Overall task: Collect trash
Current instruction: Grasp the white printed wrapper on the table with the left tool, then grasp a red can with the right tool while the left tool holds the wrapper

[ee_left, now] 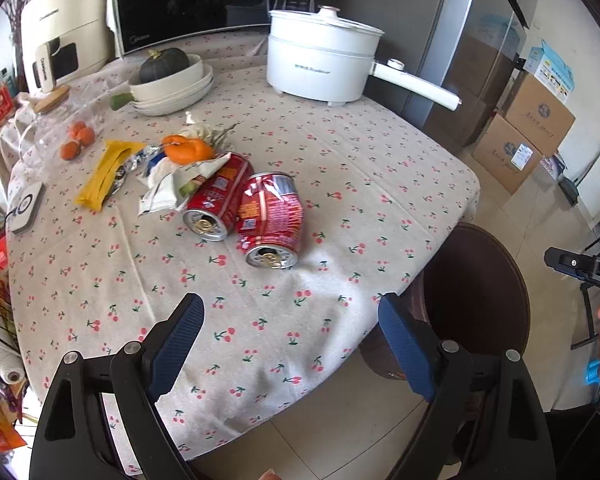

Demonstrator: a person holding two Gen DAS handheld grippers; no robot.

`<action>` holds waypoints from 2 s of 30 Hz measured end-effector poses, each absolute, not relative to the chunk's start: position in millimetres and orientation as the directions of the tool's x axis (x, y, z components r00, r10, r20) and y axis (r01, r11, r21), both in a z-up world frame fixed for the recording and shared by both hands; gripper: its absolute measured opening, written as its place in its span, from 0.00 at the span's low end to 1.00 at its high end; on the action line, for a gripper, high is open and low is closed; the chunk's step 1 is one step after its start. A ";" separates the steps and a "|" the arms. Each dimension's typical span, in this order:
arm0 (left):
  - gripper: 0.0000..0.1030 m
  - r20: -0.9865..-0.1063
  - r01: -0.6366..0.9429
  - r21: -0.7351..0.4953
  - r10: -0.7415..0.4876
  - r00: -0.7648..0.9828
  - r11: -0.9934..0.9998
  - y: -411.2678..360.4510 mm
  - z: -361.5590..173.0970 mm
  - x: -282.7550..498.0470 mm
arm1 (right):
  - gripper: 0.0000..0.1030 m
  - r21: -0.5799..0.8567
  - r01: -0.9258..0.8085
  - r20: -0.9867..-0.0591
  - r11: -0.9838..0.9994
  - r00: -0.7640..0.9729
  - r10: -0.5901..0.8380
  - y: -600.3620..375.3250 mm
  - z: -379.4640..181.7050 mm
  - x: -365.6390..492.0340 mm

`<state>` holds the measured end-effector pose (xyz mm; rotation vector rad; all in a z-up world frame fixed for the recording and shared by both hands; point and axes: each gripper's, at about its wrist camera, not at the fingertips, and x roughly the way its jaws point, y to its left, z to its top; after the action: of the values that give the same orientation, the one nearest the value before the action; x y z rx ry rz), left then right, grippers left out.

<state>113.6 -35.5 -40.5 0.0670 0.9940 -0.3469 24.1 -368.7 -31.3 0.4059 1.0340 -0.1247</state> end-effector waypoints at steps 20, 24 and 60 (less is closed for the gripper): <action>0.87 -0.841 0.125 -0.147 -0.190 0.507 0.981 49.2 -62.5 209.8 | 0.83 0.301 0.174 -0.859 0.938 0.476 0.187 -282.5 -34.9 121.7; 0.87 -0.828 0.107 -0.241 -0.262 0.496 0.964 44.6 -71.7 231.2 | 0.83 0.348 0.177 -0.838 0.921 0.498 0.221 -283.1 -32.2 130.5; 0.33 -0.843 0.121 -0.200 -0.234 0.484 0.972 39.8 -49.8 209.9 | 0.83 0.304 0.125 -0.874 0.945 0.430 0.224 -217.7 -70.5 160.8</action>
<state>209.9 39.8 -49.8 -0.1195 1.0437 -0.2164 160.8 -217.7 -70.5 0.3477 1.1308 0.0634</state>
